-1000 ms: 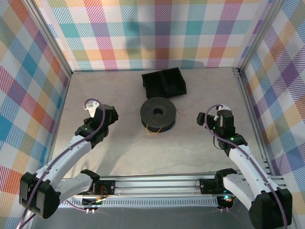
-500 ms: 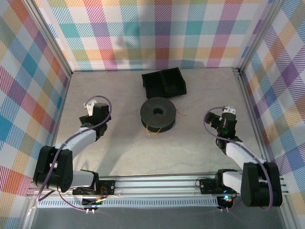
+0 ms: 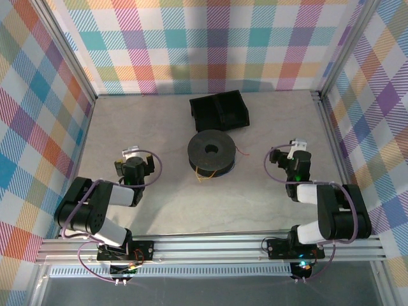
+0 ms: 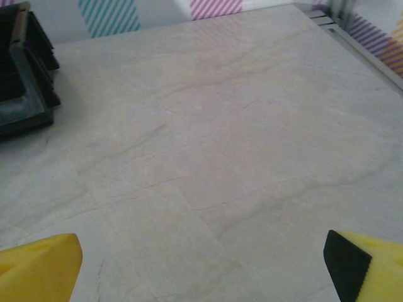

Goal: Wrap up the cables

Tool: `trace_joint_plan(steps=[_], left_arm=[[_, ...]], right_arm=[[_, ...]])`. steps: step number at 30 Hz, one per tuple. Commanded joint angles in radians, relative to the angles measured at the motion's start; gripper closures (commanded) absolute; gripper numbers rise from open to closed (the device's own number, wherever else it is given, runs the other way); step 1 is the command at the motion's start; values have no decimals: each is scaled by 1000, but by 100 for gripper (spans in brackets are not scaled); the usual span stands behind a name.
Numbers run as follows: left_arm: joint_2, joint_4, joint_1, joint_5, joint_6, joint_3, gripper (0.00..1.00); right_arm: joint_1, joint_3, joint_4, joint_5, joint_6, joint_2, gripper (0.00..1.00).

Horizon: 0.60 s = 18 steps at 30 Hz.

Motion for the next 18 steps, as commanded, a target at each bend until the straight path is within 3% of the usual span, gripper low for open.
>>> trace_joint_plan(steps=[1, 3, 4, 5, 7, 9, 18], left_arm=[[1, 148, 0, 41, 39, 12, 0], [30, 211, 10, 105, 43, -20, 0], [90, 314, 16, 132, 68, -27, 0], [100, 304, 8, 105, 76, -9, 0], [52, 26, 54, 189, 23, 88, 0], [56, 1, 91, 261, 8, 103, 0], [59, 10, 92, 263, 7, 101, 0]], right_arm=[[21, -38, 256, -144, -104, 95, 1], [50, -25, 167, -154, -142, 59, 1], [51, -27, 218, -139, -139, 88, 1], [52, -3, 164, -123, -132, 85, 1], [25, 75, 30, -101, -81, 94, 1], [-15, 95, -17, -127, -45, 90, 1], [-12, 95, -25, -124, -50, 87, 1]])
